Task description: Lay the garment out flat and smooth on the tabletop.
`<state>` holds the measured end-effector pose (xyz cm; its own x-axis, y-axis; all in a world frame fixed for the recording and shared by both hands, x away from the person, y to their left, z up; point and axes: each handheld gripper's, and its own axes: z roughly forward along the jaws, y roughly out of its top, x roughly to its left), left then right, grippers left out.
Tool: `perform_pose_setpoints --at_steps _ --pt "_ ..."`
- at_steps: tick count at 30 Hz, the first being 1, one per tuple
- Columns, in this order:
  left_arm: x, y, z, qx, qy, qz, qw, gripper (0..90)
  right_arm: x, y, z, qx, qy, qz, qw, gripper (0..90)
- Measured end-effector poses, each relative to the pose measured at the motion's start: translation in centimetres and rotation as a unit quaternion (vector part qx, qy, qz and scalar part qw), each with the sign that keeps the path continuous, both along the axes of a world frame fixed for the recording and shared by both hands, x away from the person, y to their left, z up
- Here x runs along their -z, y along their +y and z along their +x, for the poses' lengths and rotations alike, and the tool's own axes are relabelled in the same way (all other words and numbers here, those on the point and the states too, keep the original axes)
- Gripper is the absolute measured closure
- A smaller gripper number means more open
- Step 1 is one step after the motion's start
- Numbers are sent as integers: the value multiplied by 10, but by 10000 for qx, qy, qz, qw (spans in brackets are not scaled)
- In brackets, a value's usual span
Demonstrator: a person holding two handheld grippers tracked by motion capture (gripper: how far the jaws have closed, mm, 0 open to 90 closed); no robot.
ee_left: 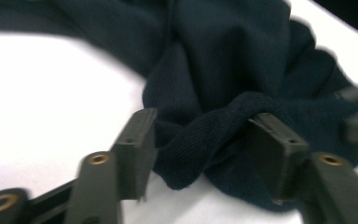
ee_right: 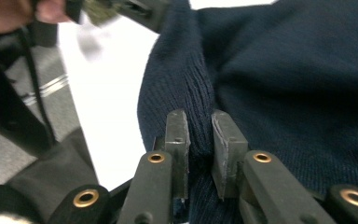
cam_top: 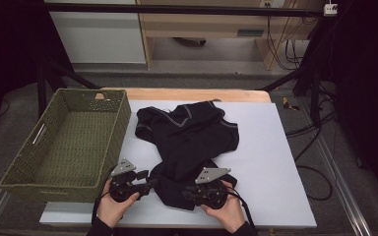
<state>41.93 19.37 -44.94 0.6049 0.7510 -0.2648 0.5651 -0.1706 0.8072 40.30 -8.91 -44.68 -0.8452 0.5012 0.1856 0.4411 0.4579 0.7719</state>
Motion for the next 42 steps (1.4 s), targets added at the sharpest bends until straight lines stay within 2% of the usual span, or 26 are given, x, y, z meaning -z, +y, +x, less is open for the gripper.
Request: perform_pose_setpoints --at_steps 2,6,10,12,13,15,17,20,22,23,24,25,26,27,28,30,32,35,37,38,41,42 --pt "-3 1 -2 -81 -95 -68 9999 374 -2 10 -6 -212 13 41 9998 773" --pt "-5 3 -2 -233 -165 -232 9993 312 4 36 -17 -652 71 -142 9977 787" --pt "-10 9 -4 -410 -199 -420 9981 290 15 55 -21 -852 103 -301 9959 792" --pt "-8 8 -4 -410 -104 -325 9986 290 20 61 -22 -900 157 -275 9954 783" --pt "-5 6 -3 -411 -21 -210 9989 290 21 63 -23 -932 189 -264 9951 760" --pt "3 1 -2 -412 136 63 9990 291 21 63 -24 -950 180 -145 9952 645" --pt "9 -2 -2 -405 352 402 9978 295 16 54 -25 -933 243 48 9953 566" --pt "14 -2 -5 -491 471 619 9958 324 3 25 -22 -651 76 198 9977 503" --pt "15 0 -8 -555 538 720 9944 353 -6 -4 -17 -256 -84 258 9993 473" --pt "16 1 -10 -602 578 767 9936 360 -9 -19 -14 49 -241 142 9996 469" --pt "17 3 -12 -615 634 826 9927 373 -11 -35 -11 417 -472 -78 9980 459" --pt "19 5 -14 -639 691 852 9919 397 -11 -49 -7 754 -655 -330 9945 449" --pt "20 7 -15 -652 743 888 9911 410 -9 -63 -2 1036 -727 -510 9906 443" --pt "22 9 -17 -652 807 919 9903 427 -4 -75 3 1271 -698 -583 9877 449" --pt "22 10 -18 -621 872 924 9900 451 1 -86 9 1414 -618 -591 9863 453" --pt "22 13 -21 -599 870 903 9903 489 12 -99 19 1655 -379 -655 9833 468" --pt "22 14 -24 -537 883 930 9903 523 20 -102 27 1667 -258 -764 9827 478" --pt "22 15 -29 -410 901 998 9901 596 26 -98 34 1564 -60 -592 9859 512" --pt "21 14 -31 -319 896 1072 9897 663 29 -93 38 1483 -6 -597 9871 540" --pt "21 14 -31 -281 909 1082 9896 696 30 -91 39 1418 58 -589 9881 575" --pt "21 14 -32 -206 920 1054 9899 767 29 -90 37 1215 289 -425 9913 792" --pt "20 15 -32 -196 895 1047 9903 777 27 -91 35 1159 310 -455 9917 853"
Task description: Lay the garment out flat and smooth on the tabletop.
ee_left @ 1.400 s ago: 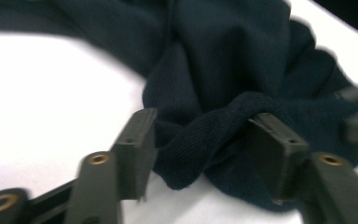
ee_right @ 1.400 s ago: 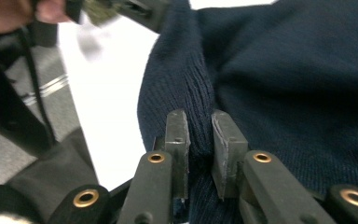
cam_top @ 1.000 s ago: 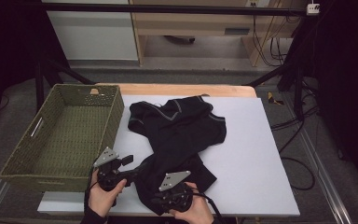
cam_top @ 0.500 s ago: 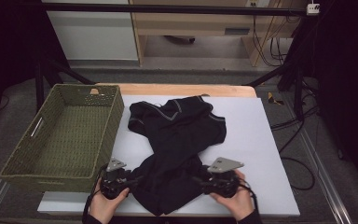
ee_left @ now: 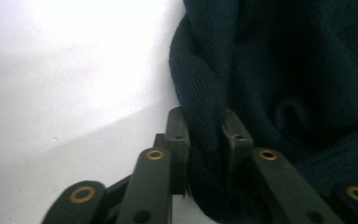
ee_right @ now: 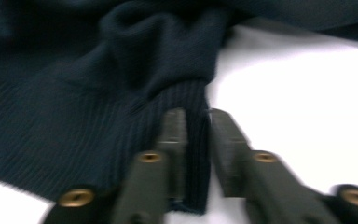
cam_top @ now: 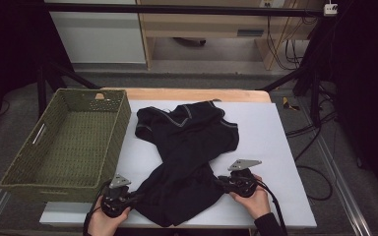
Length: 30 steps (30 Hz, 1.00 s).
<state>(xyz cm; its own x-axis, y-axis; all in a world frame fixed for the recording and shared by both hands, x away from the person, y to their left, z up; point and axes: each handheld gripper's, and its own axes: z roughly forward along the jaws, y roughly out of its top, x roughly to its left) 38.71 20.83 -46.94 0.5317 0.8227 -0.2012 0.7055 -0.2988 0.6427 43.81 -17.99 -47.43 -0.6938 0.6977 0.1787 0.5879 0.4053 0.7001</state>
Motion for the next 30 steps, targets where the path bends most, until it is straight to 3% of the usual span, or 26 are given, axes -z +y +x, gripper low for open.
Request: perform_pose_setpoints --at_steps 2,4,6,9,12,14,17,19,21,24,25,27,30 --pt "-2 1 -2 28 -76 -122 9999 791 -5 -4 -4 -78 74 -6 9999 876" --pt "-6 5 -5 51 -104 -291 9995 797 -15 -13 -12 -73 -11 -14 10000 885" --pt "-9 9 -9 102 -108 -437 9989 798 -28 -28 -23 7 -165 185 9997 890" --pt "-11 11 -17 181 -139 -489 9985 798 -52 -58 -46 322 -473 294 9979 890" --pt "-11 7 -23 324 -150 -429 9984 795 -63 -83 -72 568 -554 84 9968 890" --pt "-11 5 -26 377 -210 -372 9984 767 -59 -93 -84 580 -280 24 9979 887" --pt "-15 4 -24 264 -388 -535 9975 562 -41 -93 -92 285 326 -51 9990 848" --pt "-18 5 -19 161 -510 -665 9964 471 -37 -91 -89 323 246 -66 9992 728" --pt "-20 3 -14 107 -615 -698 9956 402 -42 -92 -81 492 -44 126 9987 623" --pt "-20 -2 -2 75 -610 -613 9962 383 -51 -90 -60 741 -437 353 9957 539" --pt "-18 -5 3 75 -572 -579 9967 384 -50 -87 -51 788 -531 366 9948 547" --pt "-12 -10 12 71 -504 -497 9975 388 -43 -79 -32 875 -556 292 9942 544" --pt "-1 -15 21 194 -400 -402 9982 444 -23 -65 -5 873 -352 132 9955 550"
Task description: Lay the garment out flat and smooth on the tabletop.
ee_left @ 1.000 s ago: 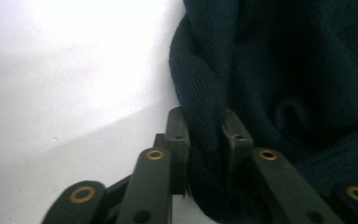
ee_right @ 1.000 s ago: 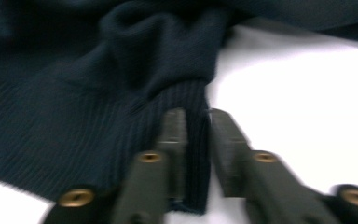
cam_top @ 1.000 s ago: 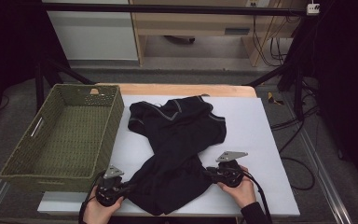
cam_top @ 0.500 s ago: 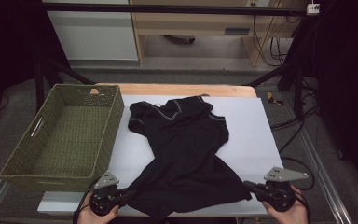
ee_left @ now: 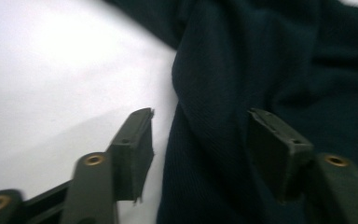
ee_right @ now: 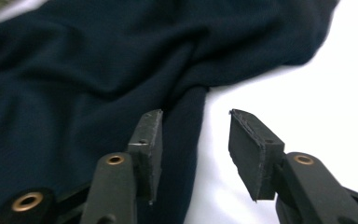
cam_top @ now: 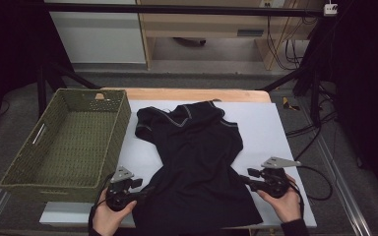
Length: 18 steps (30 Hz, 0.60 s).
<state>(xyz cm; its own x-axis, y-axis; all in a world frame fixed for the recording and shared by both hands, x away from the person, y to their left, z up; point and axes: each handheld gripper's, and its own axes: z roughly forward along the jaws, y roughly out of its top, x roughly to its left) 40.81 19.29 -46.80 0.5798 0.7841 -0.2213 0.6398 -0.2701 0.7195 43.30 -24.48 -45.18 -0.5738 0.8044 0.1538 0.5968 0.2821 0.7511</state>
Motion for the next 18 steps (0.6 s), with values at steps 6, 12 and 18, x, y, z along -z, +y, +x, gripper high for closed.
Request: perform_pose_setpoints --at_steps 6,12,18 --pt "7 -2 1 171 -3 136 9998 734 21 19 21 -181 404 -317 9985 827" --pt "-4 5 -9 187 -158 78 9997 813 -1 -1 -7 -41 264 -396 9989 869" --pt "-10 5 -20 293 -148 131 9994 811 -22 -49 -54 476 123 -311 9983 865"
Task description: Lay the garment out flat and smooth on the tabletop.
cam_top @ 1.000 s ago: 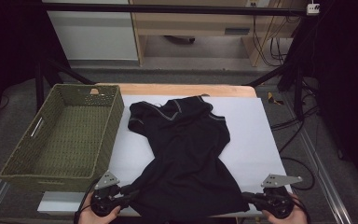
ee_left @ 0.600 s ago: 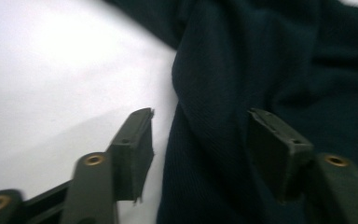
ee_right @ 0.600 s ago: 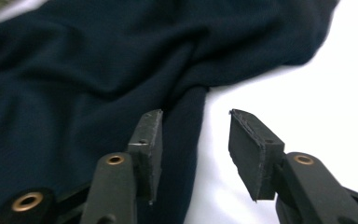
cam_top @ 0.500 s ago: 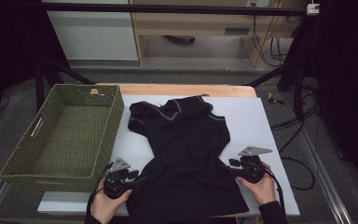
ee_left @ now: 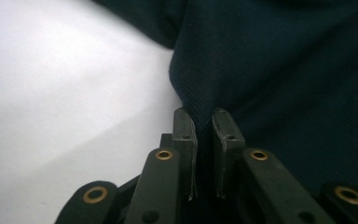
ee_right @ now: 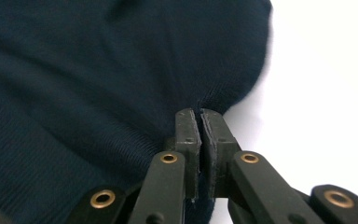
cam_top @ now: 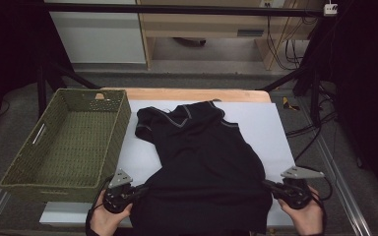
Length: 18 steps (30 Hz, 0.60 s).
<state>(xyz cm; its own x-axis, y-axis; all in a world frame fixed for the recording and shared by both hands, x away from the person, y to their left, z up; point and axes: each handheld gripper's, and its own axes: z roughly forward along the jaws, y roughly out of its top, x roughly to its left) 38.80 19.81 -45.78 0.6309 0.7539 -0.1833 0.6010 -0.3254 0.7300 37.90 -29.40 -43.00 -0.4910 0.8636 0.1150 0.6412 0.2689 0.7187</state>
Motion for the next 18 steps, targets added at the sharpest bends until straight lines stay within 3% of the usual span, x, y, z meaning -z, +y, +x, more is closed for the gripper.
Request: perform_pose_setpoints --at_steps 2,4,6,8,9,12,15,18 --pt "1 -6 -5 88 -79 185 9998 800 7 0 -6 -46 260 -71 9996 843" --pt "1 -7 -7 138 -135 106 9998 744 15 6 -6 -137 396 -177 9990 718" --pt "-1 -5 -5 94 -224 -95 9997 588 18 10 -2 -113 262 -140 9995 602" --pt "-6 0 -1 -37 -327 -377 9987 499 13 12 2 -123 -18 -64 9999 493" --pt "-9 2 1 -114 -376 -472 9981 455 9 13 5 -144 -137 0 9998 483" --pt "-15 5 10 -264 -425 -556 9972 421 1 26 13 -286 -446 290 9982 428" --pt "-9 -1 24 -411 -200 -509 9977 410 0 46 25 -566 -569 428 9959 391" --pt "1 -7 43 -558 53 -402 9976 416 4 65 36 -748 -519 513 9945 388"
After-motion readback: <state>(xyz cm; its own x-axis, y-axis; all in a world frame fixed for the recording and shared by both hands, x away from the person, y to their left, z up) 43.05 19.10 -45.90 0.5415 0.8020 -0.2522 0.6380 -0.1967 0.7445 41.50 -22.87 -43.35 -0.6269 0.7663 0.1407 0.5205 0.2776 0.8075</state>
